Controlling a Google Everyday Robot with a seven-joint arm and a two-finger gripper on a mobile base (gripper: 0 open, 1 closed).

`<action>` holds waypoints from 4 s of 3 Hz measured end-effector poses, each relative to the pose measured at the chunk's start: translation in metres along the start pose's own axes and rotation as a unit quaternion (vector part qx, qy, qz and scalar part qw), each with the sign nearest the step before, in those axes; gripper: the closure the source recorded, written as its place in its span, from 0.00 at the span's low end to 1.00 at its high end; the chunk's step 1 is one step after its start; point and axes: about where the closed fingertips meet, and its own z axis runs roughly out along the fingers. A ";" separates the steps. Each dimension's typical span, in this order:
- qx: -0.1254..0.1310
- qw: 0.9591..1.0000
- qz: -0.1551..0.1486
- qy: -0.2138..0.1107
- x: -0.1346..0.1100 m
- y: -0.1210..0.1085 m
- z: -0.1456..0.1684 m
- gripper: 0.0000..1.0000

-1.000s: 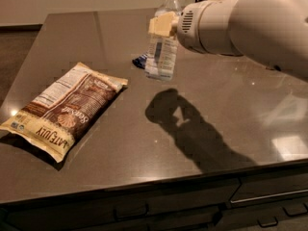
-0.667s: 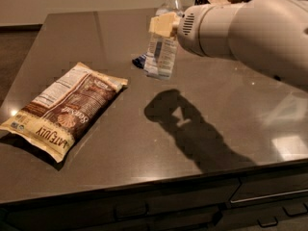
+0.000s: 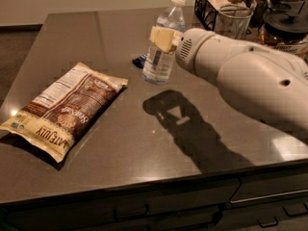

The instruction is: Place blue plastic bottle upright

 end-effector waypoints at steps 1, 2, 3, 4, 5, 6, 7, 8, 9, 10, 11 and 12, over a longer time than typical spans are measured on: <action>0.001 0.999 -0.026 0.042 -0.004 0.009 -0.004 1.00; 0.003 0.995 -0.065 0.078 -0.012 0.018 -0.009 1.00; 0.006 0.991 -0.093 0.091 -0.020 0.022 -0.011 1.00; 0.015 0.987 -0.120 0.102 -0.025 0.021 -0.012 1.00; 0.024 0.983 -0.148 0.106 -0.031 0.019 -0.012 1.00; 0.035 0.977 -0.184 0.100 -0.040 0.015 -0.010 1.00; 0.039 0.975 -0.198 0.096 -0.046 0.015 -0.009 1.00; 0.039 0.974 -0.204 0.091 -0.052 0.015 -0.008 1.00; 0.032 0.975 -0.202 0.091 -0.055 0.018 -0.008 0.82; 0.025 0.976 -0.199 0.091 -0.059 0.021 -0.008 0.59; 0.025 0.975 -0.200 0.092 -0.057 0.018 -0.009 0.35; 0.026 0.974 -0.203 0.094 -0.054 0.015 -0.010 0.12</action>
Offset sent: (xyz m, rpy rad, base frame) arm -0.0062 -0.0203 -0.0342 -0.0837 -0.2551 -0.0630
